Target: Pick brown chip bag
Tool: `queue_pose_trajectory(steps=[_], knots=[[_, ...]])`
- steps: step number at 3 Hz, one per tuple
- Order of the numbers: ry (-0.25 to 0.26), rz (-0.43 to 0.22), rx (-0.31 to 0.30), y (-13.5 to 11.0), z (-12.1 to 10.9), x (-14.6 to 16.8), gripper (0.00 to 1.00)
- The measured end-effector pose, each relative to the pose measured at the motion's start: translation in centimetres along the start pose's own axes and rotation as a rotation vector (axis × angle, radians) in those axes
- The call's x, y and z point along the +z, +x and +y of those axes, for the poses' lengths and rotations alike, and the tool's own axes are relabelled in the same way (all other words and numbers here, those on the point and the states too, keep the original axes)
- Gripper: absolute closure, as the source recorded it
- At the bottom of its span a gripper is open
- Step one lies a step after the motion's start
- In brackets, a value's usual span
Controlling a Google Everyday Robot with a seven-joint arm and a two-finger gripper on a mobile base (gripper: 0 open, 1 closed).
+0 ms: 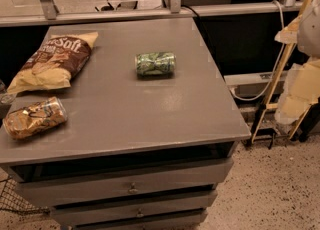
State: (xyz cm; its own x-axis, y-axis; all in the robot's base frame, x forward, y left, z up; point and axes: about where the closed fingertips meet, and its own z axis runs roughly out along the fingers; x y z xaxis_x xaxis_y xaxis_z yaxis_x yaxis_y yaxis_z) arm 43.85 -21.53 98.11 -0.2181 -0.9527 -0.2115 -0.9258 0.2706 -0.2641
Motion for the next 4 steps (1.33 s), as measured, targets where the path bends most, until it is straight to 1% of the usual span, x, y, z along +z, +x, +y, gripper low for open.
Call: queue_pose_trajectory(steps=[1,2,3,4], knots=[[0.007,-0.003,0.002,-0.2,-0.1,-0.1,0.00],[-0.007,-0.045,0.029,-3.3,-1.3,-0.6,0.00],[-0.077,-0.153,0.069,-11.4,-4.4,-0.7,0.00],[-0.127,-0.233,0.090,-17.0,-6.5,-0.2,0.00]])
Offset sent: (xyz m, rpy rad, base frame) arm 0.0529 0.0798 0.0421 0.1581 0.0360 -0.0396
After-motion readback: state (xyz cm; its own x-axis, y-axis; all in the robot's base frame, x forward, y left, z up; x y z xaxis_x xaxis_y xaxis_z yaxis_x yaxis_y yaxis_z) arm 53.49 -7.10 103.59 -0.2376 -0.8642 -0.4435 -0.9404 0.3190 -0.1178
